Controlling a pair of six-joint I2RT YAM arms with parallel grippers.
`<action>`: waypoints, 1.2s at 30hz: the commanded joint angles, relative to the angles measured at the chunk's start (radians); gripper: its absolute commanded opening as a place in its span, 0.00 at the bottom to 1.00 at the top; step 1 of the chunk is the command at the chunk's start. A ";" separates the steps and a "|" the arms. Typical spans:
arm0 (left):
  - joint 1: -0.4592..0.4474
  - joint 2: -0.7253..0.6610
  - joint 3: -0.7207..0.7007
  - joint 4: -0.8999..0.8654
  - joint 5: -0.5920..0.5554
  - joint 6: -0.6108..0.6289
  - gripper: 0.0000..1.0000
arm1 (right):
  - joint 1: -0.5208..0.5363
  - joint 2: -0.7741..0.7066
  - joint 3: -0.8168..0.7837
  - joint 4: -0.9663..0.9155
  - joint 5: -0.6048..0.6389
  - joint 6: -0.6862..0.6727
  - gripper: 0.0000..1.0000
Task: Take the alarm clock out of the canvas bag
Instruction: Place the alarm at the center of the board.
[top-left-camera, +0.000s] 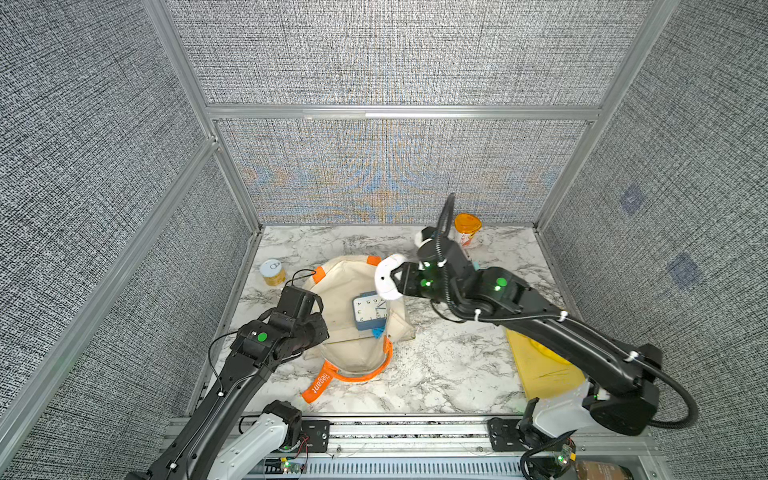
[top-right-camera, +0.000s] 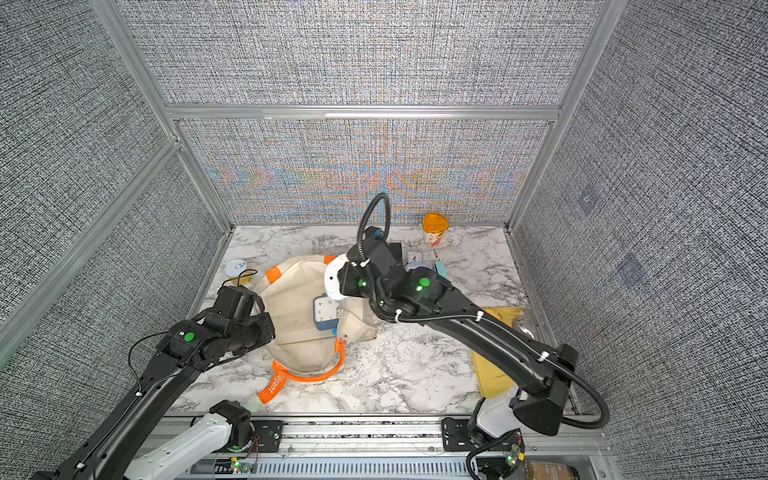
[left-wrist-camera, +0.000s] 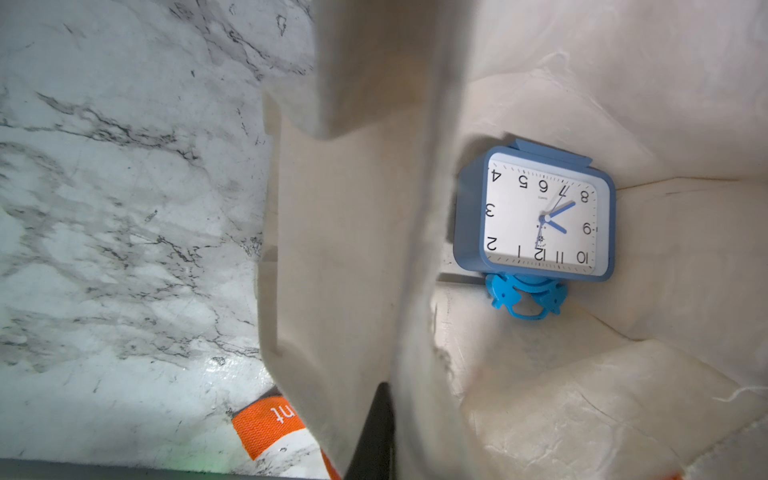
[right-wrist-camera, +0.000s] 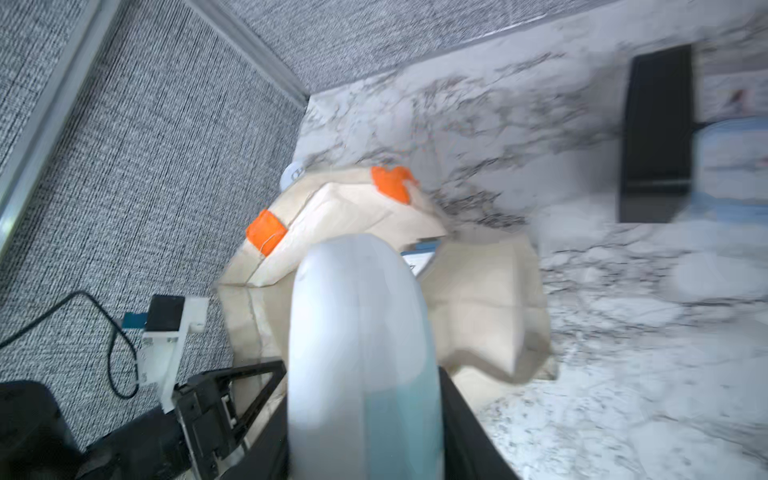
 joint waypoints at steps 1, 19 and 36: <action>0.001 0.006 0.006 0.043 -0.004 0.015 0.00 | -0.054 -0.071 -0.044 -0.148 0.059 -0.040 0.43; 0.001 0.022 0.046 0.246 -0.030 0.218 0.00 | -0.655 -0.203 -0.371 -0.177 -0.542 0.246 0.43; 0.000 -0.056 0.083 0.495 -0.054 0.543 0.81 | -0.777 -0.100 -0.346 -0.134 -0.736 0.246 0.43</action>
